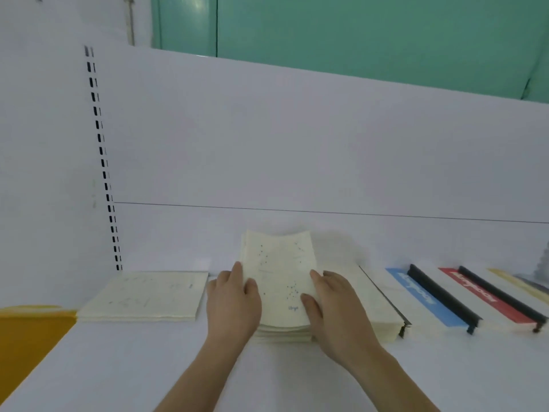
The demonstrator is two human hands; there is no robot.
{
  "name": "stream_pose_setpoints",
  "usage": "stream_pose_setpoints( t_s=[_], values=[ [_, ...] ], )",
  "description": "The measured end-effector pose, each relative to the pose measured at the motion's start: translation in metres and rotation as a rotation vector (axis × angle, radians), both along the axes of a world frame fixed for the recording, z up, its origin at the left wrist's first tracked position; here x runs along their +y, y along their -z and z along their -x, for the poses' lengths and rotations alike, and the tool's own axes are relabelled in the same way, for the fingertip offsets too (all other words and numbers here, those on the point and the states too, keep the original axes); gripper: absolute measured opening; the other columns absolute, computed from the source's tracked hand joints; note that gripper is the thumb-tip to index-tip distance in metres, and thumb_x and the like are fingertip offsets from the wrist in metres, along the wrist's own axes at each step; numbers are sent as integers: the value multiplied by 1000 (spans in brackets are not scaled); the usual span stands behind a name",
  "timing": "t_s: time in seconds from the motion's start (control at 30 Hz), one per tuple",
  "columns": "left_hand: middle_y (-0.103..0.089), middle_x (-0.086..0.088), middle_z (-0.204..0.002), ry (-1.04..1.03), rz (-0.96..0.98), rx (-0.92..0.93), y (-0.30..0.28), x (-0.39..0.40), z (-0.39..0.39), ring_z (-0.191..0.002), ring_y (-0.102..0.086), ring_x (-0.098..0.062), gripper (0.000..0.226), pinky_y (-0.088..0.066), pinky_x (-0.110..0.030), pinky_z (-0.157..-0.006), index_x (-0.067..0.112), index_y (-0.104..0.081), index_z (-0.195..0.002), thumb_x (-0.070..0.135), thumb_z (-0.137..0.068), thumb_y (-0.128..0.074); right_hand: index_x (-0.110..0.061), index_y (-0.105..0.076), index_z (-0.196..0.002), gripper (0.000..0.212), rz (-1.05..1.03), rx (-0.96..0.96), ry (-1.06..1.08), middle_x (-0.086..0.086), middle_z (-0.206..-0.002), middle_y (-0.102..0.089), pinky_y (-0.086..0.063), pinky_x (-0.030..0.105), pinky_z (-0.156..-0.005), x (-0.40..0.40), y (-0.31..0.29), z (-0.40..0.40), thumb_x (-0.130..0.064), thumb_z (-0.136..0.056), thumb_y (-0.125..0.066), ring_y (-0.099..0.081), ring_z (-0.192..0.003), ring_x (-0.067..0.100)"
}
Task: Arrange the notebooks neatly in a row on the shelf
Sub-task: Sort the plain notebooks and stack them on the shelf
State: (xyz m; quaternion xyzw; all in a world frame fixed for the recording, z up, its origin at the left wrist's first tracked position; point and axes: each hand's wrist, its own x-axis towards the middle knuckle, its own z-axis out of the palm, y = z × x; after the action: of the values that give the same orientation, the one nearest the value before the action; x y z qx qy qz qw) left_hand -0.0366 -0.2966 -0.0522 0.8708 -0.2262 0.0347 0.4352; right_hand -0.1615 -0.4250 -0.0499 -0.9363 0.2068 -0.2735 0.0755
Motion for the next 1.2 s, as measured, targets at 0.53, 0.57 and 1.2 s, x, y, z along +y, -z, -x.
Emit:
stream_pose_setpoints(
  t_s=[0.53, 0.57, 1.2],
  values=[
    [-17, 15, -160, 266, -118, 44, 8, 9, -22, -148, -23, -10, 84, -24, -31, -117, 27, -18, -157, 70, -90, -45, -32, -47, -134, 75, 146, 256, -88, -4, -133, -48, -15, 35, -119, -43, 26, -30, -58, -86, 4, -21, -143, 23],
    [-5, 19, -162, 328, -183, 33, 11, 16, -24, -150, -15, -7, 101, -21, -31, -120, 31, -8, -159, 82, -80, -45, -33, -48, -132, 75, 141, 251, -87, -6, -134, -46, -16, 34, -119, -43, 25, -30, -60, -86, 5, -20, -143, 22],
    [0, 14, -166, 420, -555, -242, 7, 35, -29, -146, -26, -11, 101, -33, -28, -113, 25, 5, -158, 80, -84, -36, -37, -20, -150, 104, 122, 486, -219, -11, -158, -15, -1, 36, -120, -51, 5, -17, -92, -63, -7, 4, -147, 14]
  ],
)
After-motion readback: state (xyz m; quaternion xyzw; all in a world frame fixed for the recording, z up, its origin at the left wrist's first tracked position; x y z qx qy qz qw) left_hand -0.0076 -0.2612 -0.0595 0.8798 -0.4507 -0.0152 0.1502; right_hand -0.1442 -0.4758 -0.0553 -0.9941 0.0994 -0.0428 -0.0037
